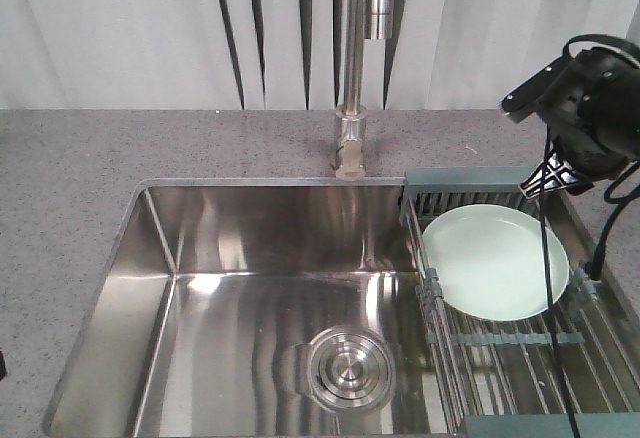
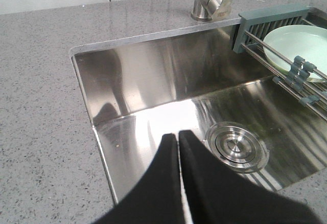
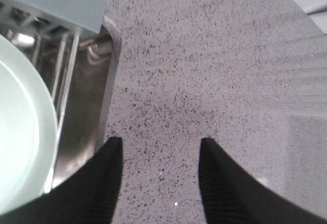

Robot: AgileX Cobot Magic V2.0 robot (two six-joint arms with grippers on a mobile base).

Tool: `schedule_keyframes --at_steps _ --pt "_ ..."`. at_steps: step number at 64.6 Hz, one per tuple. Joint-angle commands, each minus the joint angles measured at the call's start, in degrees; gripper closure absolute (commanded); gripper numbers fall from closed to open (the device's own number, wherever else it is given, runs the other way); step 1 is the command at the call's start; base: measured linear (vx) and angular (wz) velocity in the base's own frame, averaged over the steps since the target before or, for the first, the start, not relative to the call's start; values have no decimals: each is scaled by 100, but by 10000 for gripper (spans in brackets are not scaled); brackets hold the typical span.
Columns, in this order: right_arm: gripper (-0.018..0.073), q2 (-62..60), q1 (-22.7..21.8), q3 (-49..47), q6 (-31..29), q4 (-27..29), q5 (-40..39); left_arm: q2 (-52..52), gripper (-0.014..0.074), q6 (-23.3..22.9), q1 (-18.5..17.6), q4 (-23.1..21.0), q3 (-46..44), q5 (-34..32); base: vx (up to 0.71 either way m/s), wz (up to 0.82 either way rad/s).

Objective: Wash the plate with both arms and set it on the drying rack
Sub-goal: 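Lower the plate onto the drying rack with the right gripper, then open the right gripper and withdraw it from the plate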

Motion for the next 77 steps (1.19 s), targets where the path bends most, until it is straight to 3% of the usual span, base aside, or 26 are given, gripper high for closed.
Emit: schedule_keyframes --at_steps 1,10,29,40,49,62,77 --pt "347 -678 -16 -178 -77 210 -289 49 603 -12 2 -199 -134 -335 0 0" --pt "570 -1426 -16 -178 -919 1753 -654 49 603 -12 2 -199 -134 -335 0 0" --pt "568 -3159 -16 -72 -3377 5236 -839 49 603 -12 2 -199 -134 -329 0 0" --pt "565 -4424 -16 1301 -4479 6704 -1581 49 603 -12 2 -199 -134 -317 0 0" --pt "564 -5525 -16 2929 -5015 7249 -2009 49 603 -12 2 -199 -129 -318 0 0" --pt "564 -7005 -16 4848 -5066 7239 -2483 49 603 -12 2 -199 -131 -311 0 0" --pt "564 -7976 -16 5873 -5060 7235 -2608 49 603 -12 2 -290 -131 -397 0 0"
